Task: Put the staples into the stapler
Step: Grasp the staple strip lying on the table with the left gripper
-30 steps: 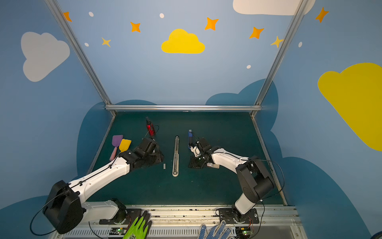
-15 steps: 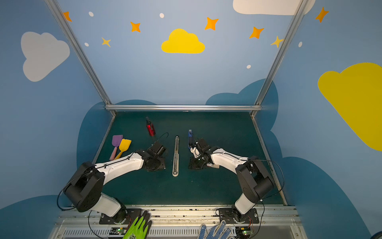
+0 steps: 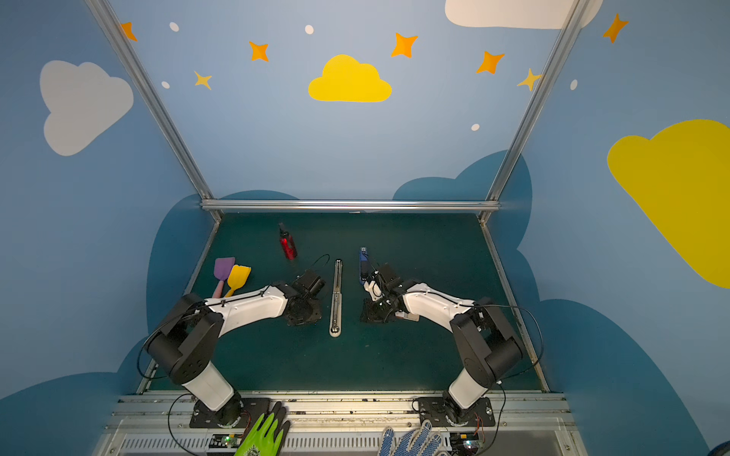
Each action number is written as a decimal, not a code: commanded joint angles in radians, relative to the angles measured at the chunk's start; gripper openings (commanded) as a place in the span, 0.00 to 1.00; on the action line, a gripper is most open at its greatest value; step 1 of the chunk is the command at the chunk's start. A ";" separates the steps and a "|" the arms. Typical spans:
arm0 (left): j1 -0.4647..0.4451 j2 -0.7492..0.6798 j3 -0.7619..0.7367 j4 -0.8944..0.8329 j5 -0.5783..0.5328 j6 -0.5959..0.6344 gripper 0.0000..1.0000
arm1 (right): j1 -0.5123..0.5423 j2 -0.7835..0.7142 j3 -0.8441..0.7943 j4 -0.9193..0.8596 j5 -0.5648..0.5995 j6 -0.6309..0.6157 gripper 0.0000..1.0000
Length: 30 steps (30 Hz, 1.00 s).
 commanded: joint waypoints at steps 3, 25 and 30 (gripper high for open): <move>-0.004 0.036 0.022 -0.025 -0.013 0.014 0.16 | 0.003 -0.001 -0.005 -0.008 0.007 0.004 0.27; -0.046 0.012 -0.009 -0.062 -0.041 -0.001 0.07 | 0.002 0.012 -0.005 0.002 -0.004 0.008 0.26; -0.047 0.036 0.011 -0.070 -0.046 0.019 0.04 | 0.001 0.003 -0.002 -0.007 0.003 0.002 0.26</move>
